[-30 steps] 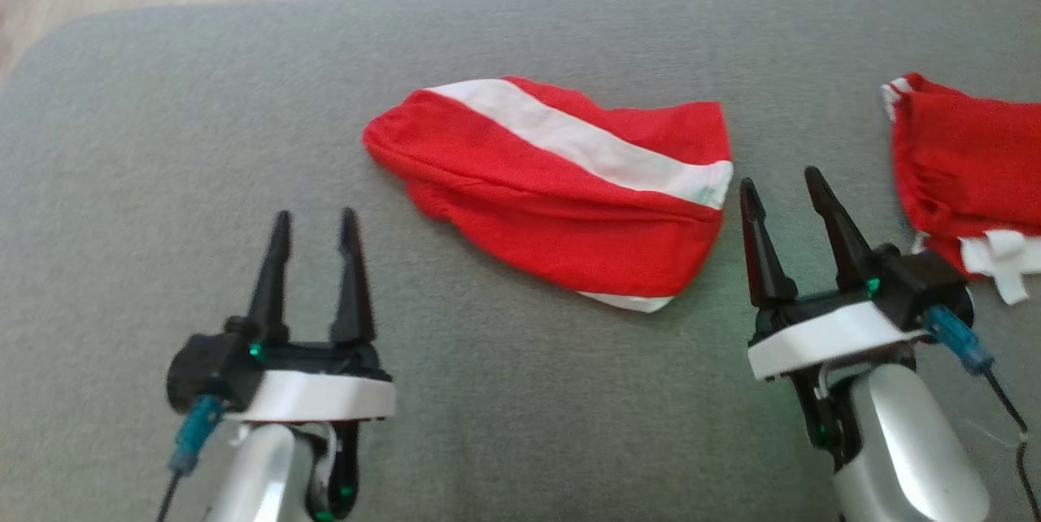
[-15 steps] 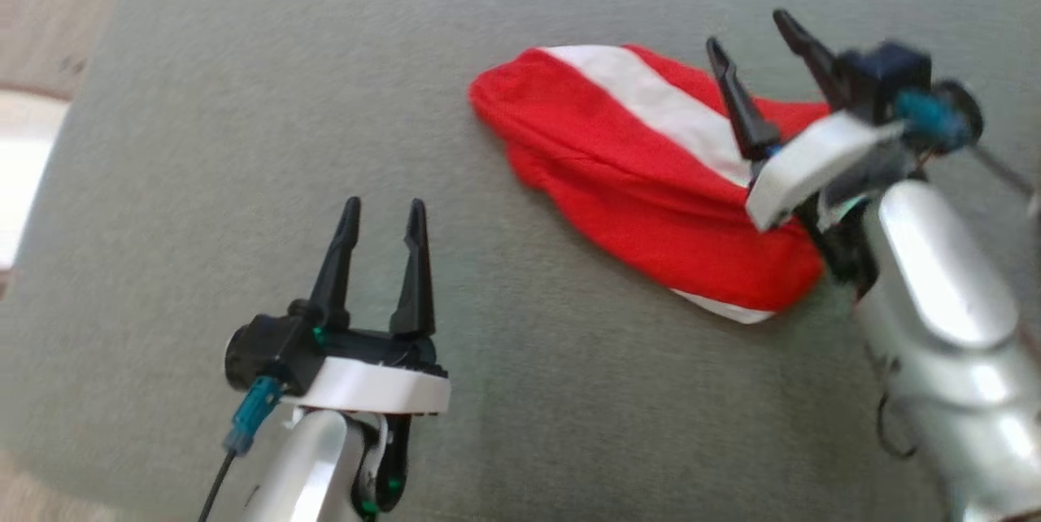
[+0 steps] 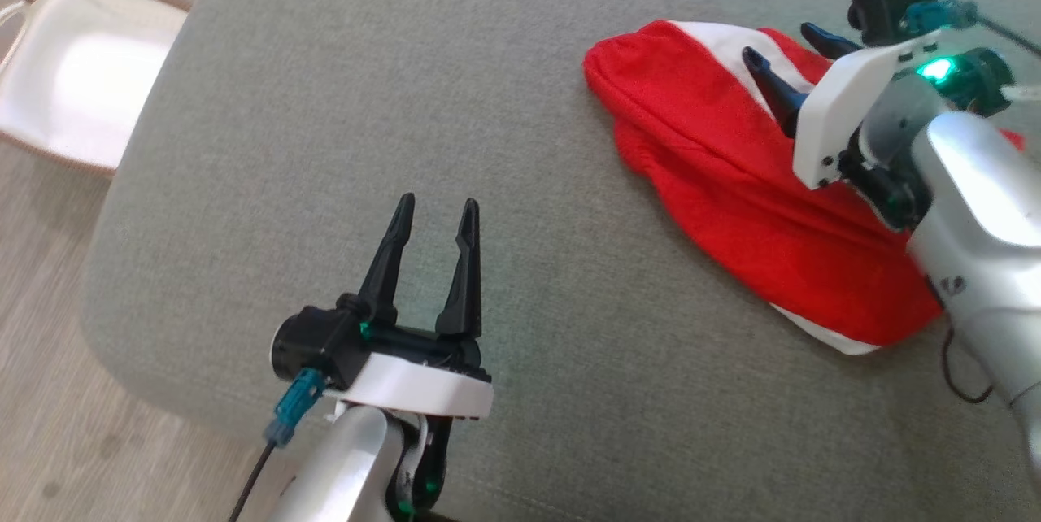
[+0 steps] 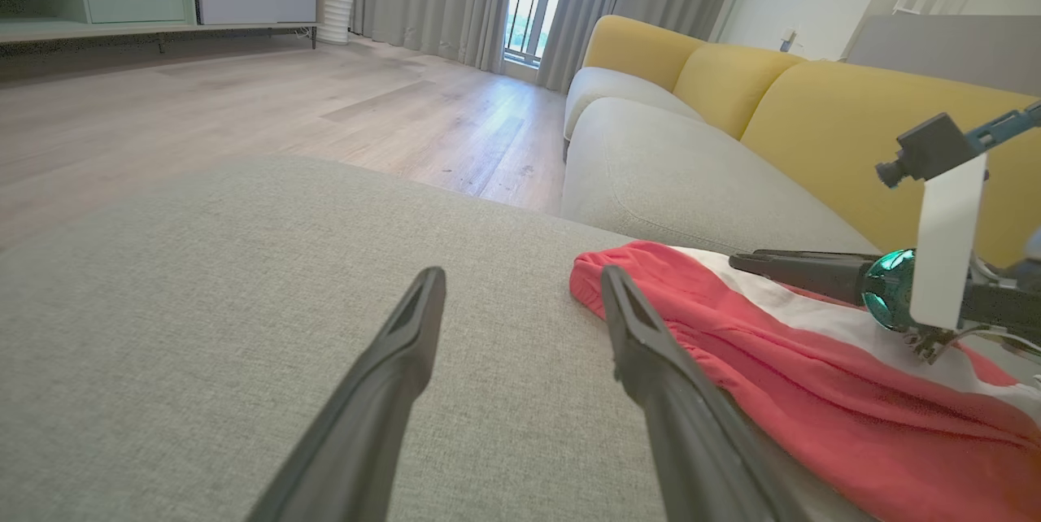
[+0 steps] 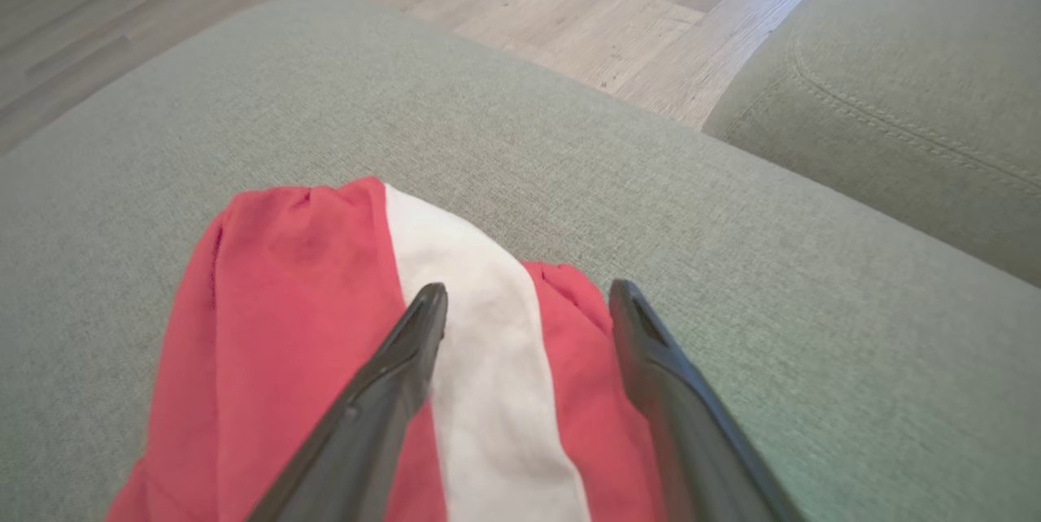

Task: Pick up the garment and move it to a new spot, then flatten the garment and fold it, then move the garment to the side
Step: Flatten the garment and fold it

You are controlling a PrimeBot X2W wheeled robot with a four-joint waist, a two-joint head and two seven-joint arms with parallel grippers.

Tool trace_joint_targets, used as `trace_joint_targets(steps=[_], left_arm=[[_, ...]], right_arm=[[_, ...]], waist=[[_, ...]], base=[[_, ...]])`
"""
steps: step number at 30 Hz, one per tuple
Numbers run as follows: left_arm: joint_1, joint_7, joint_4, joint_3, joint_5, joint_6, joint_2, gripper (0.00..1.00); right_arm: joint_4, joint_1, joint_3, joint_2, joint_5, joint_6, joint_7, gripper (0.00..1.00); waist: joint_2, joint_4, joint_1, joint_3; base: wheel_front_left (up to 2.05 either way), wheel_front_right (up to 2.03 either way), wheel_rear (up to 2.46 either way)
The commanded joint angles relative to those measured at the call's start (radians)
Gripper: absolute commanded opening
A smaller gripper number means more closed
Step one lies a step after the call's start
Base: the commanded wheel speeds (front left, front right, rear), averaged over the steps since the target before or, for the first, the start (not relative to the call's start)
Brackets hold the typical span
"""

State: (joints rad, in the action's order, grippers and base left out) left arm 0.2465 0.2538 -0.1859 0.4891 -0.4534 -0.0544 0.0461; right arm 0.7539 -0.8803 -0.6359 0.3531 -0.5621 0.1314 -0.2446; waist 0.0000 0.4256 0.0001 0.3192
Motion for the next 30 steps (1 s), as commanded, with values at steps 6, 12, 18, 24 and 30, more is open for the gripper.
trace_joint_targets(steps=[6,12,18,24,30], left_arm=[[0.051,0.008,0.040,-0.007,-0.020,-0.019,0.004,1.00],[0.058,0.008,0.038,-0.014,-0.021,-0.027,0.004,1.00],[0.058,0.008,0.034,-0.031,-0.011,-0.025,0.004,1.00],[0.044,0.008,0.025,-0.056,0.009,-0.020,0.004,1.00],[0.011,0.008,0.007,-0.083,0.037,-0.009,0.004,1.00]], right_arm=[[0.036,-0.059,-0.096,0.027,-0.113,-0.001,-0.059,1.00],[0.042,-0.088,-0.156,0.040,-0.191,-0.001,-0.034,0.00],[-0.011,-0.117,-0.217,0.046,-0.216,-0.001,0.121,0.00],[-0.130,-0.068,-0.328,0.059,-0.221,-0.001,0.254,0.00],[-0.264,0.061,-0.425,0.083,-0.209,-0.001,0.307,0.00]], waist=[[0.0000,0.027,-0.0001,0.028],[0.0000,0.016,-0.0001,0.032],[0.0000,-0.015,-0.0001,0.010],[0.0000,-0.067,-0.0001,-0.043],[0.0000,-0.135,-0.0001,-0.111]], base=[[0.00,0.00,0.00],[0.00,0.00,0.00],[0.00,0.00,0.00],[0.00,0.00,0.00],[0.00,0.00,0.00]])
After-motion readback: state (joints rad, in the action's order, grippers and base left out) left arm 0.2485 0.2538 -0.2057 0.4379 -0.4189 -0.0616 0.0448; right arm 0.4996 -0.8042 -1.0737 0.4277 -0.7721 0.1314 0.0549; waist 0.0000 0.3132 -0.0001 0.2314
